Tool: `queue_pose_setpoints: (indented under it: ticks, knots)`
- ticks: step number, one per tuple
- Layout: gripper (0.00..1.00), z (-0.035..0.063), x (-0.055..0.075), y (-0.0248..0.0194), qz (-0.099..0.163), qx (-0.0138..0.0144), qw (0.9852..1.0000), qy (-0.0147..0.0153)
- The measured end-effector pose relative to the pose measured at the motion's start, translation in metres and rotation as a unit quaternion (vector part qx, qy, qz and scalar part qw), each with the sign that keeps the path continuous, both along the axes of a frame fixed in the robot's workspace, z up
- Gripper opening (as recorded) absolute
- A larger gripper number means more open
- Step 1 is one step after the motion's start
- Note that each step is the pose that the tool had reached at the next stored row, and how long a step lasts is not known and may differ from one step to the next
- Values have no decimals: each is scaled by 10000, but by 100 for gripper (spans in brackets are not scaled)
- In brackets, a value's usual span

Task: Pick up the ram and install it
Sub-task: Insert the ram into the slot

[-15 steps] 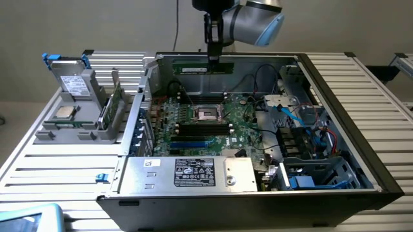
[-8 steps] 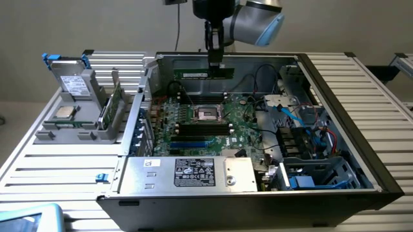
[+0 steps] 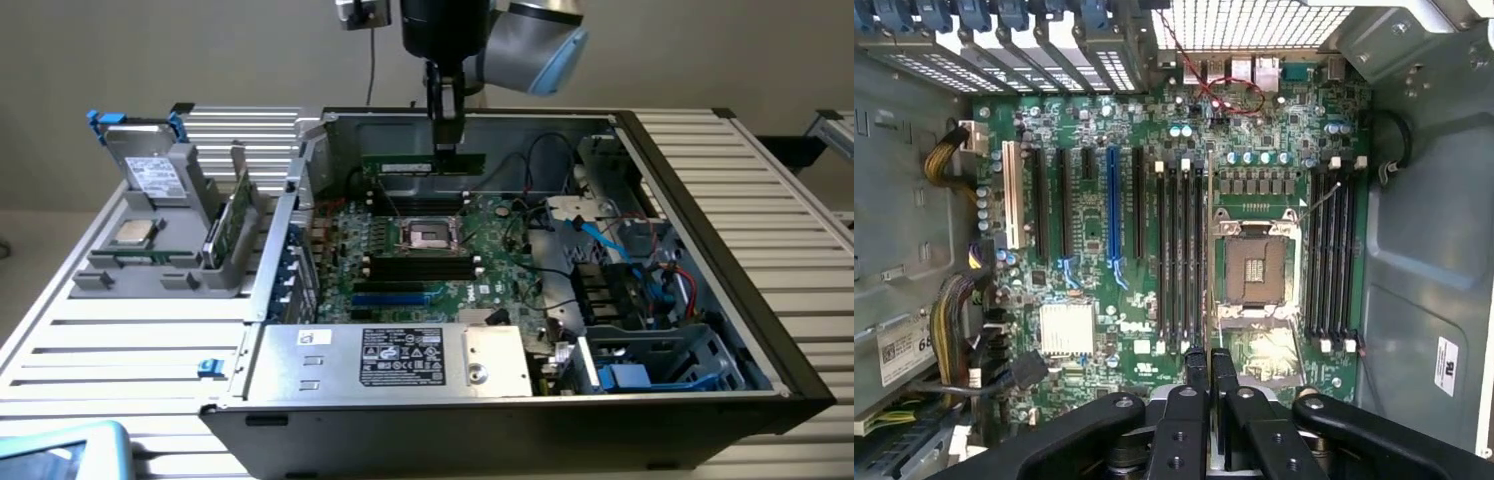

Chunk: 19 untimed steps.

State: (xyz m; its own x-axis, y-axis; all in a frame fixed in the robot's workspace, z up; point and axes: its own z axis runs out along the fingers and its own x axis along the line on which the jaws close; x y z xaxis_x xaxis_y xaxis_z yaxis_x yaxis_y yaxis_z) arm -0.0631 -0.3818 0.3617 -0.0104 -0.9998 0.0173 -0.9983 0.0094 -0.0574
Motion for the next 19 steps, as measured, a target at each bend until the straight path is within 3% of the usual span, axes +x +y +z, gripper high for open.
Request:
queue_pose_setpoints:
  ticks: [8, 16, 19]
  knots:
    - [13, -130, 0, -43, 0, -12, 10000, 0]
    - [13, -219, 0, -94, 0, -62, 10000, 0]
    - [13, -245, -1, -106, -1, -98, 10000, 0]
